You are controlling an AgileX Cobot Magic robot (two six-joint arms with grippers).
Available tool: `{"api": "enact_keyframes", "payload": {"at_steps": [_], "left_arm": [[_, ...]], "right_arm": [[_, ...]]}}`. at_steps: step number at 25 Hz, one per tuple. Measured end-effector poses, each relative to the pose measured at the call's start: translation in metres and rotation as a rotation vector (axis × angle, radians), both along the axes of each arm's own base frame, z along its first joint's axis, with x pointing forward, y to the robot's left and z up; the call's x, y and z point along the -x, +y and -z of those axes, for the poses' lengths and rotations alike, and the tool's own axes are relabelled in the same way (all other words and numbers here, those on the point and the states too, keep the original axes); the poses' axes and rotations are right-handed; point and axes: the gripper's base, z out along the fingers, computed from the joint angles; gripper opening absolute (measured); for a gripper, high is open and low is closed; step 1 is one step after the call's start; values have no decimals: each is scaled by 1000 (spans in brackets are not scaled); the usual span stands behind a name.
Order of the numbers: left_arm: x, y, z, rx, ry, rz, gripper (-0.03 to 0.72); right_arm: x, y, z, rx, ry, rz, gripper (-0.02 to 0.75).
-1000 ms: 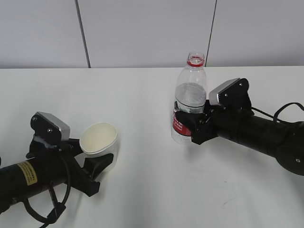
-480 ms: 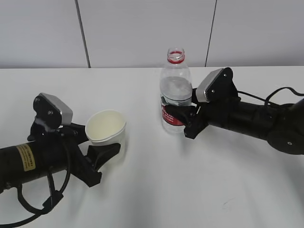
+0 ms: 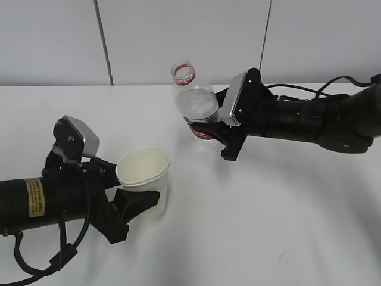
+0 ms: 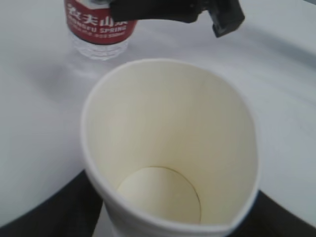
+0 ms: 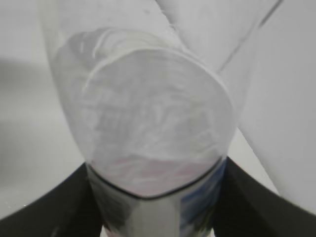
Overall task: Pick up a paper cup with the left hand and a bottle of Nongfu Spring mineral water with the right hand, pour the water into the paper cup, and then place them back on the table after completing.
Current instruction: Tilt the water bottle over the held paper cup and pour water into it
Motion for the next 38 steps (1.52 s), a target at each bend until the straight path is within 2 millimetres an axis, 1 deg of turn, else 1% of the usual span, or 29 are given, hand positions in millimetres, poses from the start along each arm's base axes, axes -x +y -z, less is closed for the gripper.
{"api": "enact_keyframes", "payload": {"at_steps": [7,10,15,23,28,38], "left_arm": [[1,0,0,3,8,7,438],[1,-1,0,5,10,9,438],[1,0,1,-3,13,8,438],[1,0,1,-4,14,9,438],[1,0,1,-4,14,9,438],[1,-1,0,5,7,20,437]], "right_arm": [[-4,32,-8,222,-163,-107,421],[-5,39,-13,270,-233,-132,421],[-10,41,-20,317,-339,-133,421],[-13,40,-24,413,-500,-141,420],[-13,42,-30,429,-626,-152,420],[-16,41,-37,473,-767,-125,419]]}}
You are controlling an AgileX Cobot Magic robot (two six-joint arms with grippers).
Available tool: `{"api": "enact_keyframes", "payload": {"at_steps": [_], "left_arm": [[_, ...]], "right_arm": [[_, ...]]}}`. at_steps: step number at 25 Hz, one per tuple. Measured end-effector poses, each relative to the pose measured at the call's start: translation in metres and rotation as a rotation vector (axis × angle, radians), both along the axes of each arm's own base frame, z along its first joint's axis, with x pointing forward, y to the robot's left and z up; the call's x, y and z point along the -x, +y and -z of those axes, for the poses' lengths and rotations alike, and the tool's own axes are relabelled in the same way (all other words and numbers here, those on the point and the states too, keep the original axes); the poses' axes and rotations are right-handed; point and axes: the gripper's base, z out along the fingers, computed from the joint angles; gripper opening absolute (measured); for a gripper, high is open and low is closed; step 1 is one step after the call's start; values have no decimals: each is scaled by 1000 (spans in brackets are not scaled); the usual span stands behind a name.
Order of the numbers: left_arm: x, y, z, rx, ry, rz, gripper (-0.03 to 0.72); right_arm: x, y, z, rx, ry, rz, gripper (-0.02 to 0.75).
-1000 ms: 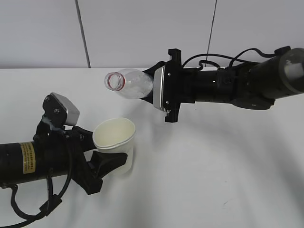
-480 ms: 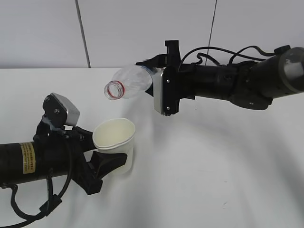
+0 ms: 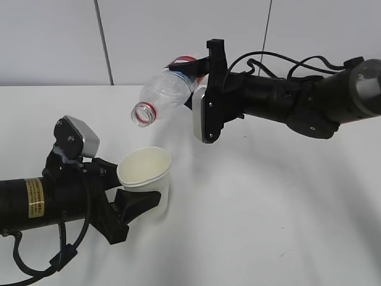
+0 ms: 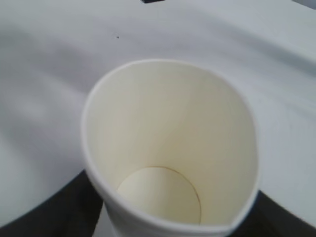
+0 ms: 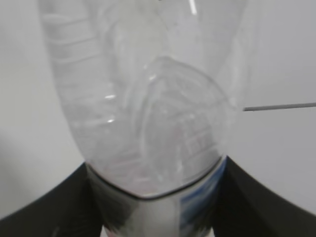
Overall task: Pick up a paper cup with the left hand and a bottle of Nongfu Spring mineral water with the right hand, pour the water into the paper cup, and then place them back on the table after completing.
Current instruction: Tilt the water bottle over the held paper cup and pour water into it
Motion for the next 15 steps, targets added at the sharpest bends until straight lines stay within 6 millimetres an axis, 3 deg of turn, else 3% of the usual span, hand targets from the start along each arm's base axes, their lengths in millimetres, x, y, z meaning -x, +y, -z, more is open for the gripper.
{"api": "enact_keyframes", "payload": {"at_steps": [15], "left_arm": [[0,-1,-2,19,-10,11,437]], "right_arm": [[1,1,-13,-23,-185,-22,419]]}}
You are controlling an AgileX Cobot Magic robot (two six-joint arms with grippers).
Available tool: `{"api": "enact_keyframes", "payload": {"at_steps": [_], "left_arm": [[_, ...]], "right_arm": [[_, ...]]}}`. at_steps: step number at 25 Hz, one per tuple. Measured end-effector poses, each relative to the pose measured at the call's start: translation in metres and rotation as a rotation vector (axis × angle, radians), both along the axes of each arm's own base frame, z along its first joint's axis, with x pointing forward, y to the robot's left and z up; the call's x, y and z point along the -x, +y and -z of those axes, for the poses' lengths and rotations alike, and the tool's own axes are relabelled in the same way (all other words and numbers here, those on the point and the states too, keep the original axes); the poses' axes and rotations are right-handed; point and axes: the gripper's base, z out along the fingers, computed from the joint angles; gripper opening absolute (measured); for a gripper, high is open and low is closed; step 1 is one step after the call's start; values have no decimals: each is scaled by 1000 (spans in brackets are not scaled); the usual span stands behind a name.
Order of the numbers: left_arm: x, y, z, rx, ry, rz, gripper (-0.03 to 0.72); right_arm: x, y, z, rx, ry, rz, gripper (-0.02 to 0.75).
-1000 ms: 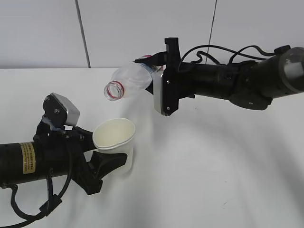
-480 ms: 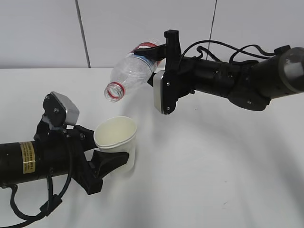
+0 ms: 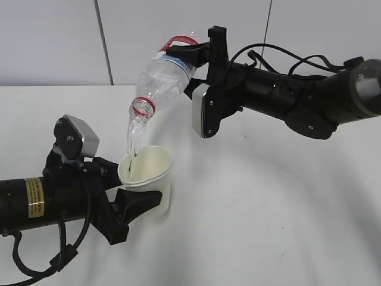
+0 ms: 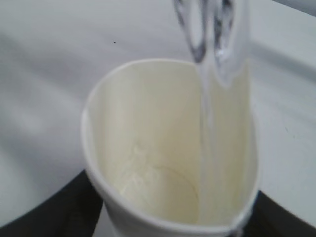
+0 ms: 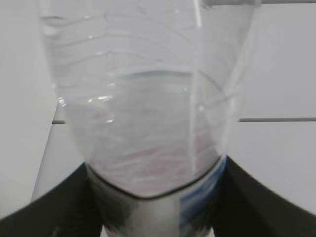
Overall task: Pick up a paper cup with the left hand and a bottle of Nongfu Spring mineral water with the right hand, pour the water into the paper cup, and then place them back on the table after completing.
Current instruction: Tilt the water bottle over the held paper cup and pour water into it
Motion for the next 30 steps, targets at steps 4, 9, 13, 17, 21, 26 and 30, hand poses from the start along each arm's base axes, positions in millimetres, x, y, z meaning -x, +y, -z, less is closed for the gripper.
{"api": "enact_keyframes", "payload": {"at_steps": [4,9,13,17,21,26,30], "left_arm": [[1,0,0,-3,-1,9,437],[1,0,0,-5,-2,15,437],[1,0,0,-5,-2,16,437],[1,0,0,-3,-3,13,437],[-2,1,-2,26,-1,-34,437],[-10,1,-6,48,-12,-81,437],[-16,-3,-11,53,-39,-68,437]], "right_arm": [[-1,-1,-1,-18,-1,21,418],[-6,-6,-4,-86,21,88,418],[-8,-9,-6,-125,34,127,418],[-9,-9,-6,-120,28,134,418],[-9,-9,-6,-111,19,135,418],[-9,-9,-6,-104,14,134,418],[-9,-9,-6,-103,13,133,417]]}}
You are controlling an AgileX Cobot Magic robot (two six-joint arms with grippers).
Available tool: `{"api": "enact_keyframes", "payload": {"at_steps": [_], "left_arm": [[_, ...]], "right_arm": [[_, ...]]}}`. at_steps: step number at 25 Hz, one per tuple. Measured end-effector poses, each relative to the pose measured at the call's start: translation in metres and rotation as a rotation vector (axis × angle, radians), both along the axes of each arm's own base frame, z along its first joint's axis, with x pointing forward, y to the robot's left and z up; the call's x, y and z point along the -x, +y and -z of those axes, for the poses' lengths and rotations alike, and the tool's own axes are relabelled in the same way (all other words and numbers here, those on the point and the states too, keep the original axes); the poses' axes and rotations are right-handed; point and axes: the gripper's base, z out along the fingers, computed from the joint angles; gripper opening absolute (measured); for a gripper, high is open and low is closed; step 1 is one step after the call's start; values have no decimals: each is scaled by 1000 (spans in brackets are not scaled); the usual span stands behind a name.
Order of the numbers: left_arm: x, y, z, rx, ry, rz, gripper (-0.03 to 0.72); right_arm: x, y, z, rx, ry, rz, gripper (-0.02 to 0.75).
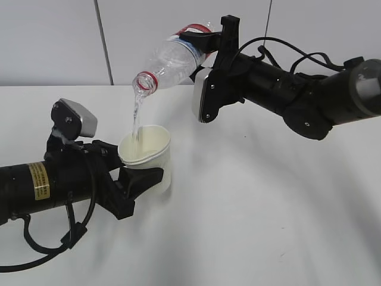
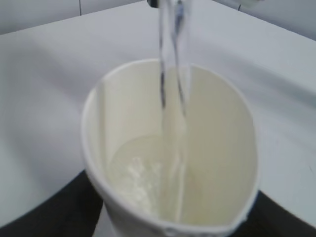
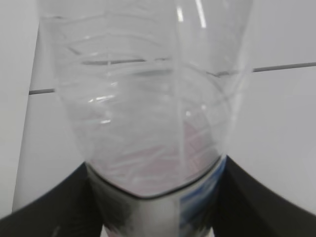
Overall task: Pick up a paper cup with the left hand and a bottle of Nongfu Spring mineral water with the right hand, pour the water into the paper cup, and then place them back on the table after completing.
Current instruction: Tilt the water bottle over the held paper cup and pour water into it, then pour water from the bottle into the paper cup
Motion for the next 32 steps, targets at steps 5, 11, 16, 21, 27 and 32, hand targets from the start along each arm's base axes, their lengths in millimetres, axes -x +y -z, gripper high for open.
{"api": "enact_keyframes", "payload": {"at_steps": [5,11,16,21,27,32], "left_arm": [[3,1,1,-70,14,27,437],[5,11,-32,-87,-80,-16,437],[6,11,-35,-87,-85,-15,437],[6,11,-35,-81,-76,-19,437],[6,11,-34,-69,-59,-23,436],[8,10,-33,-73,-46,3,436]], "right_arm": [[0,0,0,1,0,-1,417],[2,-1,3,5,12,0,417],[3,-1,5,7,18,0,417],[3,0,6,17,13,-12,415],[4,1,6,32,7,-29,415],[5,2,6,40,0,-36,415]]}}
